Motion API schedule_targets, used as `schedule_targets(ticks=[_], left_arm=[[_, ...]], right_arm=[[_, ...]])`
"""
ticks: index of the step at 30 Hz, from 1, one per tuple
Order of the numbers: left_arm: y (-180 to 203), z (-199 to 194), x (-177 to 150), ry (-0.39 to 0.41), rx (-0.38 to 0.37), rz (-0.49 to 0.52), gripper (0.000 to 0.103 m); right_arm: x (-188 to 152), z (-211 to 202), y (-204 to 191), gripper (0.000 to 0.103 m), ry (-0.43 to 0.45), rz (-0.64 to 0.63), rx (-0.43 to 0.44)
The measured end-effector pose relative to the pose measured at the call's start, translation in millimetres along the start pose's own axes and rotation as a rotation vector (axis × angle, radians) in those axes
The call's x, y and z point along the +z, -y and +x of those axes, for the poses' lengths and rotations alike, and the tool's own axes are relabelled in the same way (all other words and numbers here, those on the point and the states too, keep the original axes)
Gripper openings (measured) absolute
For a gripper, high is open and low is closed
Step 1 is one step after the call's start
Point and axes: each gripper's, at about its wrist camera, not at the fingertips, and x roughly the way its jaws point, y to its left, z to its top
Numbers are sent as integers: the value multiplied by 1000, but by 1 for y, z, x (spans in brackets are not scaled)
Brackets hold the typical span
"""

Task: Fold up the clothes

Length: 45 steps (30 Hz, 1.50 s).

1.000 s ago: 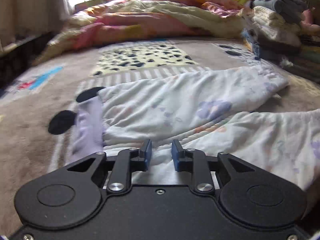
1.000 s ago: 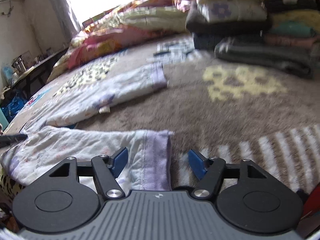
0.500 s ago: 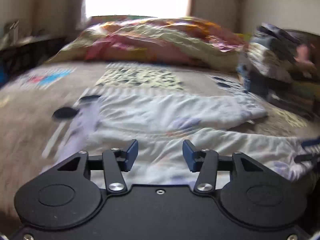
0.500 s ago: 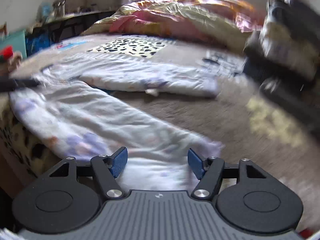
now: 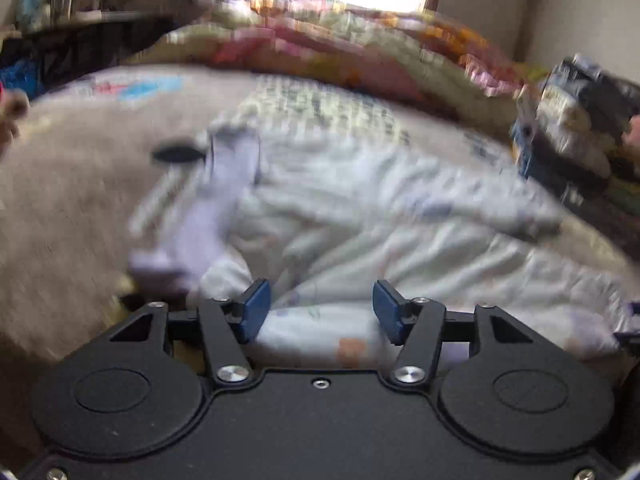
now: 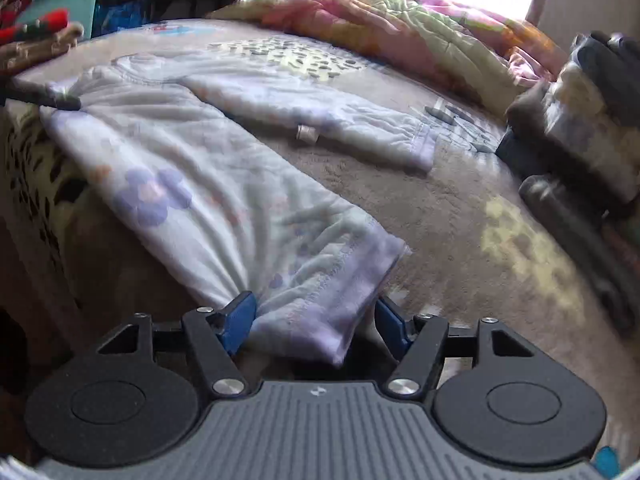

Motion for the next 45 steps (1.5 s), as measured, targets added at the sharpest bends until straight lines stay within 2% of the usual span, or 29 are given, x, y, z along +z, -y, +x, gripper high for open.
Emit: schedule_targets(ticks=[2,4,6,10,12,14,19,24,30,32,34,35,36,38,41,45], left_arm=[[-1,-21,4,68,30,42,57],[-2,-36,4,89,74,137,57],[0,-45,3,82,110,265,57],[16,-40,-12,12,149,653,57],[25,-34,-27,-37,164,856,57],[28,-30,-41,-65,185,1017,57],[26,-20,-66,-55,221,1244,56],[17,1,-84,-61,299,1419,43],[7,4,-85,-33,324,1438,34],[6,2,-82,-15,318,1405,28],[6,0,-78,2,310,1367,22],[6,-2,-75,13,302,1335,17],[6,-3,-71,21,292,1300,13],[5,-8,-59,25,259,1203,10],[1,-15,-30,52,208,1006,9],[-1,-15,12,104,173,809,8]], right_arm=[[3,-12,2,62,52,-14,1],[1,-26,-7,63,101,-118,-7],[-6,-33,-19,62,113,-257,-23],[-20,-32,-40,61,112,-461,-33],[-26,-26,-46,49,94,-512,-33],[-31,-22,-52,45,89,-551,-43],[-43,-24,-60,44,126,-612,-87],[-53,-25,-66,44,151,-707,-139],[-55,-24,-68,44,157,-740,-157],[-57,-24,-68,44,164,-741,-157],[-56,-25,-67,35,162,-737,-141],[-55,-25,-65,19,157,-727,-130],[-54,-26,-63,16,156,-716,-124],[-49,-30,-56,12,164,-683,-109],[-31,-40,-44,11,180,-641,-92],[10,-51,-18,11,197,-561,-88]])
